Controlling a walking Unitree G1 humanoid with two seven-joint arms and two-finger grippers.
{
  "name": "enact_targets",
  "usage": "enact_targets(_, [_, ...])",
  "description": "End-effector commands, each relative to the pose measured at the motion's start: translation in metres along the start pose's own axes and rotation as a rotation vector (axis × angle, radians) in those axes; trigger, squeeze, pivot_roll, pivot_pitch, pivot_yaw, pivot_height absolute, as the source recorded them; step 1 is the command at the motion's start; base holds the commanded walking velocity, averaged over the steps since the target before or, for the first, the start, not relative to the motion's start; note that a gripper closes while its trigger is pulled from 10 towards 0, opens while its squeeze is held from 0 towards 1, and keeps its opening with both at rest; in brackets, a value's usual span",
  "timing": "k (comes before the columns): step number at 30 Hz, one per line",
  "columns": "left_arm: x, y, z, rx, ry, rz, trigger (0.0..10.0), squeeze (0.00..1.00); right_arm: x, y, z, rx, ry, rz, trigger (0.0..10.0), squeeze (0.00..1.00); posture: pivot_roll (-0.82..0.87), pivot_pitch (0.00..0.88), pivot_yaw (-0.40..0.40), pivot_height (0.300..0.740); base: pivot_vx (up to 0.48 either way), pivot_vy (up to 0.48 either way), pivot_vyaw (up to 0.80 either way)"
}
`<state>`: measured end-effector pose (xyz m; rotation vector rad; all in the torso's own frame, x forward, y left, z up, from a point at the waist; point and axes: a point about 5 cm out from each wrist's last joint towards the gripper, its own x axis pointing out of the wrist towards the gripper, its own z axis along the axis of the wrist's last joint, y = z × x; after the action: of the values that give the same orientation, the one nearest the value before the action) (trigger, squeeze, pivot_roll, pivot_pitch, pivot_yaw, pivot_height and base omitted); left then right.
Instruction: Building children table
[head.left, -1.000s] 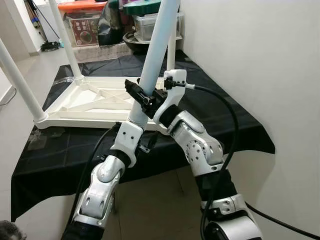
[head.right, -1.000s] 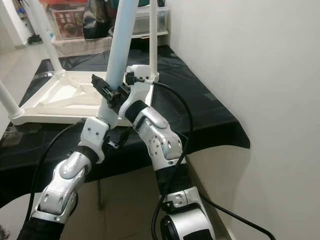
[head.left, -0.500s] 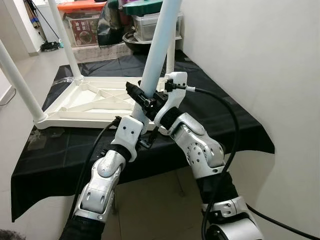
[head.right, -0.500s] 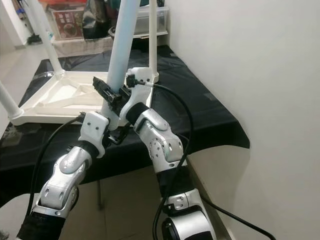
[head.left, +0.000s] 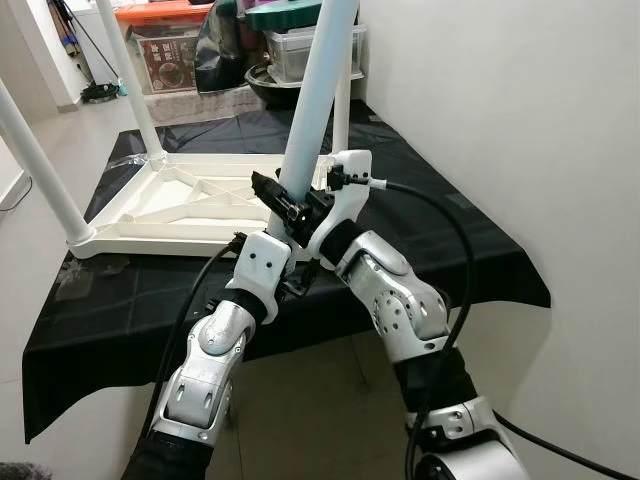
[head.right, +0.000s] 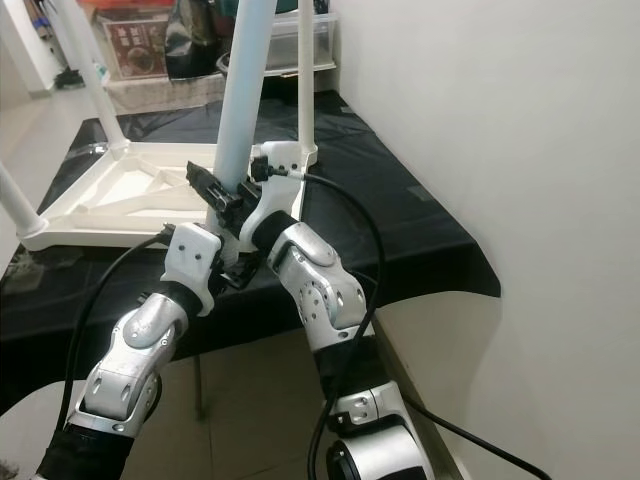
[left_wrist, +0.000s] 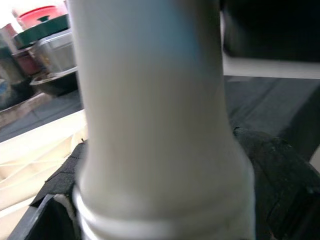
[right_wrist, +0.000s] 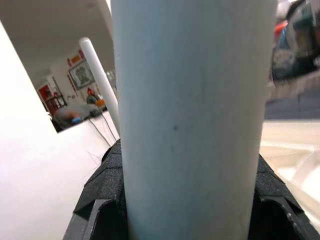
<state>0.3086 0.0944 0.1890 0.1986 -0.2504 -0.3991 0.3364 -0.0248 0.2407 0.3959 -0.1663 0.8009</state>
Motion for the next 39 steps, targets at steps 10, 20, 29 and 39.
enact_targets(10, [0.001, 0.0, 0.0, 0.02, -0.005, 0.009, 0.0, 0.0, -0.003, 0.012, -0.026, 0.085, 0.026, 0.006, 0.0, 0.0, -0.04, 0.026, 0.017, 0.734, 0.0, 0.0, 0.0])
enact_targets(20, [-0.003, 0.006, -0.006, 0.06, 0.019, 0.026, 0.0, 0.0, -0.004, 0.006, -0.025, 0.066, 0.022, -0.026, 0.0, 0.0, -0.04, 0.029, 0.016, 0.734, 0.0, 0.0, 0.0])
enact_targets(29, [-0.016, 0.021, -0.015, 0.178, 0.071, 0.039, 10.0, 0.0, 0.001, -0.008, -0.015, 0.07, 0.016, -0.085, 10.0, 1.0, -0.04, 0.035, 0.017, 0.734, 0.0, 0.0, 0.0])
enact_targets(39, [-0.025, 0.024, -0.019, 0.213, 0.089, 0.028, 10.0, 0.0, 0.001, -0.018, -0.012, 0.202, 0.011, -0.126, 10.0, 0.0, -0.04, 0.04, 0.01, 0.734, 0.0, 0.0, 0.0])
